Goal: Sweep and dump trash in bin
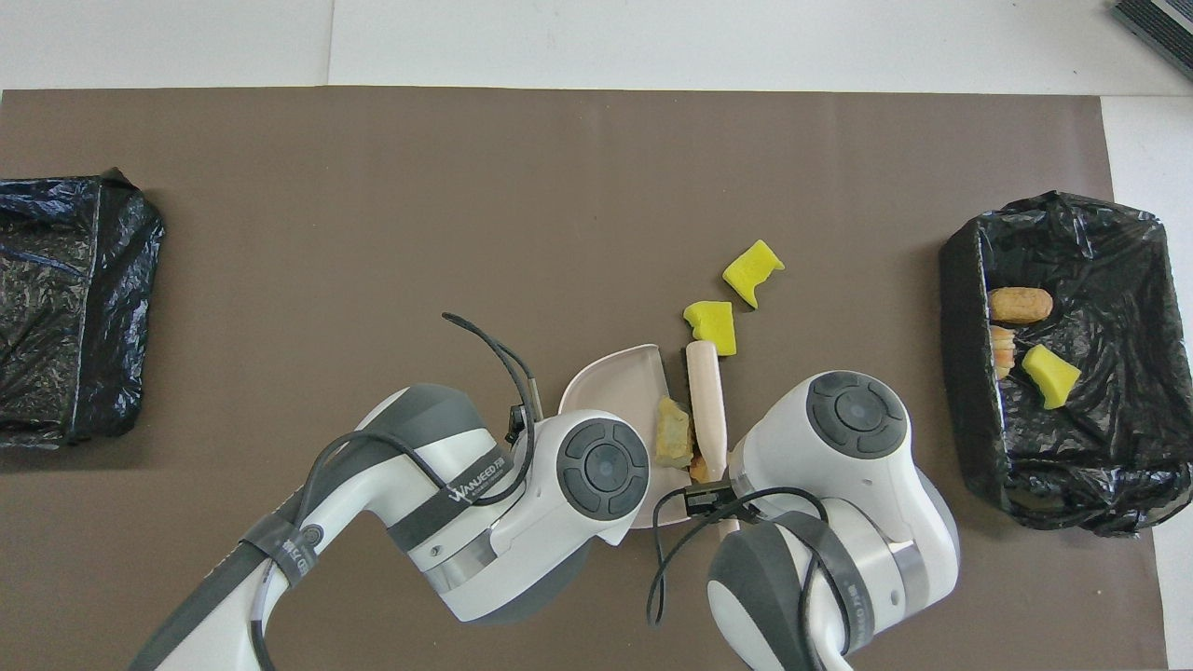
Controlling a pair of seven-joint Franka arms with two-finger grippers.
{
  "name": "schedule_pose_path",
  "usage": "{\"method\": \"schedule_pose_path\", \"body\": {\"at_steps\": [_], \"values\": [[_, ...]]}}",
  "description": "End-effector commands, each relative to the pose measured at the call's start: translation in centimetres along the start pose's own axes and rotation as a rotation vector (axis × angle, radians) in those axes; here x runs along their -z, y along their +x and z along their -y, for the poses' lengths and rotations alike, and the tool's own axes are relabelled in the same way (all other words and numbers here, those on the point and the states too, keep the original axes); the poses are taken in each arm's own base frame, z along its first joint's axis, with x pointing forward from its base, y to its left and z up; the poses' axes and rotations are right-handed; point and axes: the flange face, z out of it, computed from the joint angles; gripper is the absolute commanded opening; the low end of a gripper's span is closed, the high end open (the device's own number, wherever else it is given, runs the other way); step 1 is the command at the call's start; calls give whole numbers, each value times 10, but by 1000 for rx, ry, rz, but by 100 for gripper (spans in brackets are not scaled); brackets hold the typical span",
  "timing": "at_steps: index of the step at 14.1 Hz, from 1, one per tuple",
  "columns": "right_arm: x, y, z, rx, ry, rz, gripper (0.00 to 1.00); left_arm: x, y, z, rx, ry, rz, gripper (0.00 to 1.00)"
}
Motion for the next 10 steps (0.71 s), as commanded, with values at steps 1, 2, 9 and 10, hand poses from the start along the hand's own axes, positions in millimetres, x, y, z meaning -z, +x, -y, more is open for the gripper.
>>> {"method": "schedule_pose_path", "body": {"at_steps": [1, 2, 9, 10], "values": [[13, 9, 32, 13, 134, 2, 0, 0, -9, -6, -6, 12, -8, 0], [20, 7, 45, 34, 139, -5, 0, 0, -9, -6, -4, 14, -10, 0], [95, 12, 2, 109, 50, -22, 0, 0, -12, 2, 25, 0, -26, 0], [106, 9, -11, 129, 31, -32, 0, -1, -13, 2, 29, -3, -24, 0]]}}
